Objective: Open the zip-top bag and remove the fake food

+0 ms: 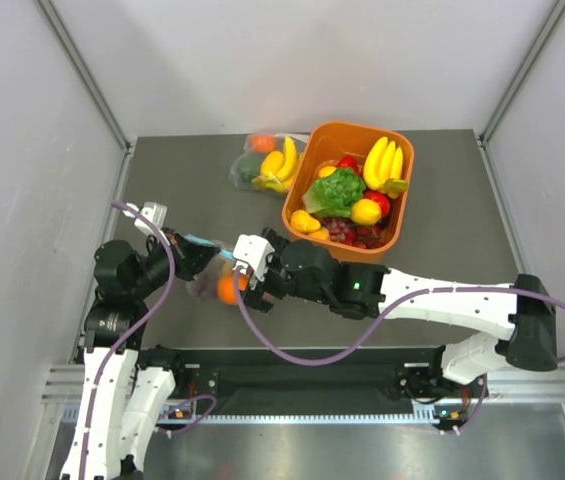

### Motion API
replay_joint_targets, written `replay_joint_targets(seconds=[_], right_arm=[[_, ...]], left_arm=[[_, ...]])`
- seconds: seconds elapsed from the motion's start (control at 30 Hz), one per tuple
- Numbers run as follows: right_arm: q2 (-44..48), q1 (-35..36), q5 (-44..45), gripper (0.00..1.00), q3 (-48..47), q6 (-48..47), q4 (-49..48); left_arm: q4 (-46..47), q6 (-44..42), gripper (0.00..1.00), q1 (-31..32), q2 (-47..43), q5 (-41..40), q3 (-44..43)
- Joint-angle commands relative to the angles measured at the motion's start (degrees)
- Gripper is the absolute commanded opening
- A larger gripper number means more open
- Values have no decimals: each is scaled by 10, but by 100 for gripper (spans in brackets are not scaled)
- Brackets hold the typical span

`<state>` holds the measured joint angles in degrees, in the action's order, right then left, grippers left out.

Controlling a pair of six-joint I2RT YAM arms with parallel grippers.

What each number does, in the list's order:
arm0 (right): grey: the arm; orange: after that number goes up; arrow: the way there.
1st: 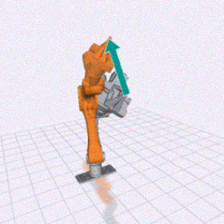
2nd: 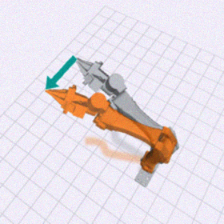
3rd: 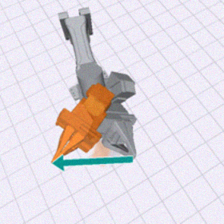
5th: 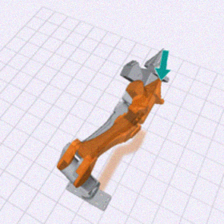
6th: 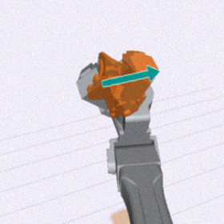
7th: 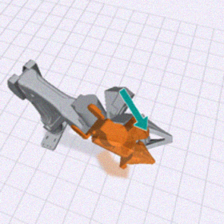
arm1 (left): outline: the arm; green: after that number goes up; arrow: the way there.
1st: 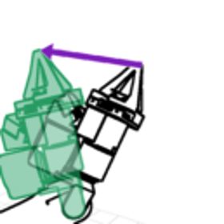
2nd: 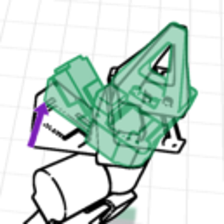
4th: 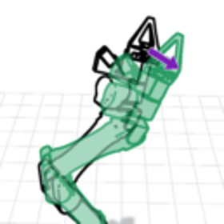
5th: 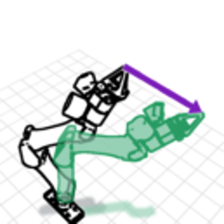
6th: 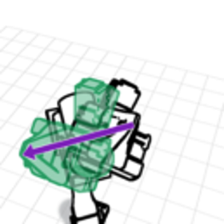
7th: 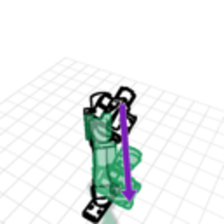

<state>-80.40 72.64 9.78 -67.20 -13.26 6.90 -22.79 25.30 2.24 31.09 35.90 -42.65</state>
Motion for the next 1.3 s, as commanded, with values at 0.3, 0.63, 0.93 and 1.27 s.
replay_joint_targets(seconds=[0.3, 0.63, 0.93, 1.27], right_arm=[[-10, -28, -17, 98, -17, 1, -21], [12, -109, -168, 73, 4, 21, -16], [-10, -108, -325, 0, 4, 42, 23], [16, -106, -333, 0, 22, 37, 57]], left_arm=[[-22, -25, 0, 7, -32, 58, -60], [-40, -39, 0, 15, -36, 64, -71], [-8, -38, 3, 18, -24, 52, -38], [32, -84, 82, 36, -109, 34, -41]])
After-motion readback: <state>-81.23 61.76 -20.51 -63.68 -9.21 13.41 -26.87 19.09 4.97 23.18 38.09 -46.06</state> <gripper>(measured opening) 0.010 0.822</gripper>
